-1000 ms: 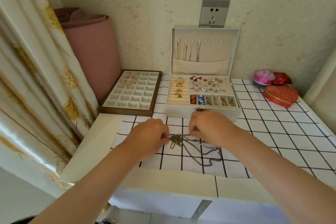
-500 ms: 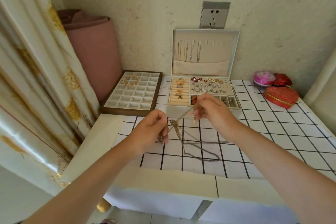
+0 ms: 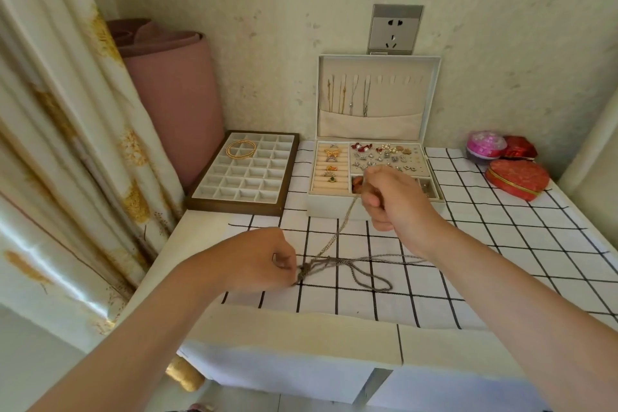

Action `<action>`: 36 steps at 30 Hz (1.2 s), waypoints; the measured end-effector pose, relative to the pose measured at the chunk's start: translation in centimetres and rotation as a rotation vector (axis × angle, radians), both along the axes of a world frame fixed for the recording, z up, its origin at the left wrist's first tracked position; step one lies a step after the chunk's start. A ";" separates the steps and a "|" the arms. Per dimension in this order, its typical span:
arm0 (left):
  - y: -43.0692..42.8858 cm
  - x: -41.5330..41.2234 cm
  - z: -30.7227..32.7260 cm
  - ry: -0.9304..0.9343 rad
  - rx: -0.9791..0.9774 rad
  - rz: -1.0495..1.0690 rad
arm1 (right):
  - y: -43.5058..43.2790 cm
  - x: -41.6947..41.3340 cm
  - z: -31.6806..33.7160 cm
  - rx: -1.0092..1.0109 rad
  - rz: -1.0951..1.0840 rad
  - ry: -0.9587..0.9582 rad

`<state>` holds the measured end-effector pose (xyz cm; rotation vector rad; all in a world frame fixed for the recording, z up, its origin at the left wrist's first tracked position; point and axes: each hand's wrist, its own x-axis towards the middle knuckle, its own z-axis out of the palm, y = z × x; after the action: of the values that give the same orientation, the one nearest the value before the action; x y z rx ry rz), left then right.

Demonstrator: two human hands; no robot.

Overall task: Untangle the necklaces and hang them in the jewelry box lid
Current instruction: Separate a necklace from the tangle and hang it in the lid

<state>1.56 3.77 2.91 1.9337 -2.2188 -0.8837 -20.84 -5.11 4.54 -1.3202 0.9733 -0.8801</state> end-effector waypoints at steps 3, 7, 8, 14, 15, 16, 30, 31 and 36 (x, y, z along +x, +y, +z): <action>0.0 -0.6 0.0 -0.113 -0.206 0.098 | 0.9 0.6 0.6 -0.070 0.130 0.075; -0.1 -2.7 -0.4 0.149 -0.317 0.160 | 1.6 2.1 1.1 -0.155 0.225 0.090; -0.3 -3.2 -0.5 0.254 -0.268 0.181 | 1.7 2.3 1.3 -0.177 0.233 0.080; -0.8 -3.0 0.4 0.689 -0.196 0.386 | 0.5 2.7 1.4 -0.481 0.088 0.154; -0.9 -2.7 0.6 0.731 -0.218 0.437 | 0.3 2.6 1.0 -0.551 0.080 0.244; -0.9 -2.3 0.7 0.768 -0.237 0.496 | 0.1 2.5 0.6 -0.600 0.093 0.347; -1.7 -0.3 -0.8 0.791 -0.210 0.849 | -0.3 3.6 -5.8 -0.935 0.413 0.927; -1.8 -0.1 -0.9 0.760 -0.224 0.864 | -0.4 3.6 -6.1 -0.940 0.416 0.937; -2.1 1.0 -1.7 0.608 -0.268 0.861 | -0.7 3.4 -6.8 -1.062 0.356 0.956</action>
<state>2.55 1.66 1.25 1.8567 -0.9624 -0.8013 -17.44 -5.85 -2.31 -2.8828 0.9013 -0.4248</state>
